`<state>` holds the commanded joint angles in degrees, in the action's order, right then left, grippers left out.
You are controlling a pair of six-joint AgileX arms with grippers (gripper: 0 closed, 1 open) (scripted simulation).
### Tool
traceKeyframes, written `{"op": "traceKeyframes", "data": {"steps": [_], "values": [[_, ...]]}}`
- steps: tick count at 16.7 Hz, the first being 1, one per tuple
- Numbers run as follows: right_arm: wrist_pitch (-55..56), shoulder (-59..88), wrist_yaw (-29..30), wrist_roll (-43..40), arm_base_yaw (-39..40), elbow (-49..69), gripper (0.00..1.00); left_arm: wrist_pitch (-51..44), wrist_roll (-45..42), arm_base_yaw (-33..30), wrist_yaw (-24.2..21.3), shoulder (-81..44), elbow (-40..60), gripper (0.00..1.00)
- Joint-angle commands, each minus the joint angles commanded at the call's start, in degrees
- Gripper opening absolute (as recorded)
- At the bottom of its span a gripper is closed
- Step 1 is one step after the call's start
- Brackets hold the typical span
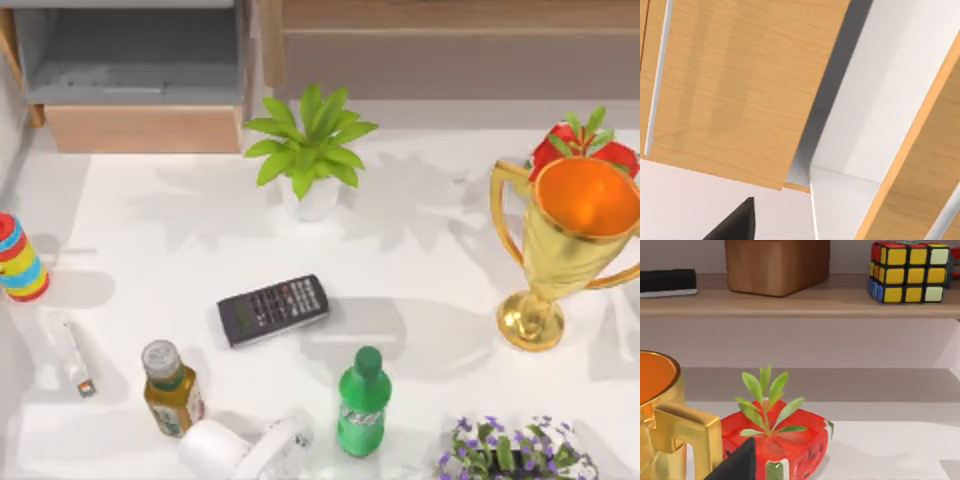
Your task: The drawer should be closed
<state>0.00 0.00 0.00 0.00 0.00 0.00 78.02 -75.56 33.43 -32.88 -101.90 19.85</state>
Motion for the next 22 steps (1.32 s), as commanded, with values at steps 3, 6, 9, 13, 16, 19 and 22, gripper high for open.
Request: {"op": "traceKeyframes", "data": {"steps": [3, 6, 9, 13, 16, 19, 22], "values": [[0.00, 0.00, 0.00, 0.00, 0.00, 0.00, 1.00, 6.18, -9.49, 4.94, -6.59, -7.37, 2.96, 1.00], [0.00, 0.00, 0.00, 0.00, 0.00, 0.00, 1.00, 9.77, -14.87, 7.46, -10.26, -11.63, 4.94, 1.00], [0.00, 0.00, 0.00, 0.00, 0.00, 0.00, 1.00, 10.25, -15.59, 7.77, -10.75, -12.20, 5.22, 1.00], [0.00, 0.00, 0.00, 0.00, 0.00, 0.00, 1.00, 10.02, -15.53, 7.41, -10.48, -12.09, 5.24, 1.00], [0.00, 0.00, 0.00, 0.00, 0.00, 0.00, 1.00, 8.66, -15.55, 5.65, -8.63, -13.15, 7.83, 1.00], [0.00, 0.00, 0.00, 0.00, 0.00, 0.00, 1.00, 7.63, -15.52, 4.32, -7.32, -13.97, 9.71, 1.00], [0.00, 0.00, 0.00, 0.00, 0.00, 0.00, 1.00, 7.63, -15.52, 4.32, -7.32, -13.97, 9.71, 1.00]]}}
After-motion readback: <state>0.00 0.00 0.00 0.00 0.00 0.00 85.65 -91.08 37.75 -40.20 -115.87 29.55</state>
